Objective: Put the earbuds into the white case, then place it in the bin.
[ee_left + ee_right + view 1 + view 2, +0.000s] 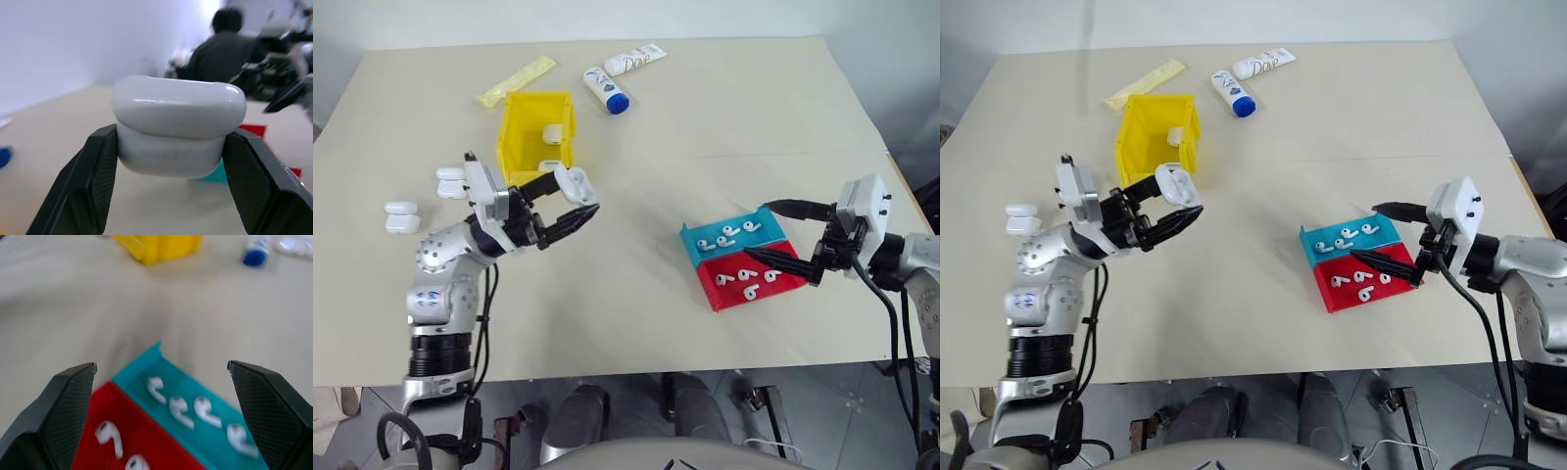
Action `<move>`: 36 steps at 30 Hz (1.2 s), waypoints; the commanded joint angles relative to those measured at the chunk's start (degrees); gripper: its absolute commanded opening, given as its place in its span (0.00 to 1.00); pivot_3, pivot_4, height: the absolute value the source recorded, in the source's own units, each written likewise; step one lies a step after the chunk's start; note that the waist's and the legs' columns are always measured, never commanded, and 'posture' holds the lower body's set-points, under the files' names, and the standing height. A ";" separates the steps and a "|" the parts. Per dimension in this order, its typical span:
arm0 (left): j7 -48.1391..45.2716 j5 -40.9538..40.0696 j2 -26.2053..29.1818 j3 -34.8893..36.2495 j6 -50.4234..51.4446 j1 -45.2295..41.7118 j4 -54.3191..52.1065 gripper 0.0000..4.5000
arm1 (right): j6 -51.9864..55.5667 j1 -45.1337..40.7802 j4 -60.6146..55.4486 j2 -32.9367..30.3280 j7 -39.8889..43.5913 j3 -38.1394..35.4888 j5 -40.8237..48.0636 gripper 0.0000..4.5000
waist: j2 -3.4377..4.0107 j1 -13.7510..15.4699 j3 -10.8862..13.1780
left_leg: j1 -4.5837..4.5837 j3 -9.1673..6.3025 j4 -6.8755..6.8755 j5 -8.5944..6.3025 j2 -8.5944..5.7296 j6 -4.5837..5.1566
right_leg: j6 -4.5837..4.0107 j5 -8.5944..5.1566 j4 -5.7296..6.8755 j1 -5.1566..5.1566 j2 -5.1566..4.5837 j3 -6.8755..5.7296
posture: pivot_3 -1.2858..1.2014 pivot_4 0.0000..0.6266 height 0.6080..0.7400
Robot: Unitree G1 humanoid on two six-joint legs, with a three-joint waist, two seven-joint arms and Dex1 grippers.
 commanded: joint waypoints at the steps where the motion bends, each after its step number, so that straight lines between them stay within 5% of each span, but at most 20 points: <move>1: -3.03 -0.06 -2.75 -2.30 -6.57 0.48 1.58 0.62 | 2.20 4.68 -4.86 -1.19 -3.61 -5.39 0.58 1.00 | 0.00 0.23 0.00 | 0.01 0.00 0.00 -0.01 -0.01 0.02 | 0.00 0.00 -0.01 0.01 0.00 0.00 | 0.52 0.24 1.00; 10: -9.18 0.77 -4.54 -7.35 -13.12 3.86 5.14 0.62 | 2.07 29.98 -11.84 1.83 -2.29 -27.19 2.06 1.00 | -0.01 1.69 -0.04 | 0.01 0.09 0.01 -0.02 -0.07 0.16 | 0.12 0.07 -0.40 0.09 0.01 0.11 | 0.52 0.24 1.00; 19: -9.00 1.19 -3.12 -10.66 -10.81 8.18 -0.86 0.62 | 6.84 39.13 -21.39 2.69 -4.89 -32.78 4.90 1.00 | 0.16 1.24 -0.15 | 0.10 0.17 -0.03 -0.08 0.01 0.21 | 0.12 0.07 -0.42 0.14 0.06 0.19 | 0.52 0.24 1.00; 25: -4.56 3.47 -5.32 -13.74 -12.12 12.42 -5.20 0.62 | 21.13 30.45 -30.43 -10.43 -9.71 -22.53 9.29 1.00 | 0.17 1.31 -0.21 | 0.09 0.22 0.02 -0.10 -0.04 0.27 | 0.16 0.09 -0.45 0.17 -0.01 0.23 | 0.52 0.24 1.00; 32: 0.41 4.62 -7.42 -17.84 -11.96 17.47 -10.92 0.62 | 23.39 14.72 -27.89 -19.67 -10.22 -7.95 8.93 1.00 | 0.09 2.37 -0.14 | -0.01 0.18 0.03 -0.11 -0.04 0.28 | 0.17 0.10 -0.58 0.14 -0.03 0.13 | 0.52 0.24 1.00; 36: 2.65 5.16 -8.11 -19.75 -11.78 18.79 -12.85 0.62 | 21.34 7.76 -23.03 -23.96 -9.75 1.81 3.20 0.80 | 0.05 2.74 -0.12 | -0.01 0.18 0.03 -0.13 -0.04 0.31 | 0.15 0.11 -0.64 0.19 -0.03 0.10 | 0.52 0.24 1.00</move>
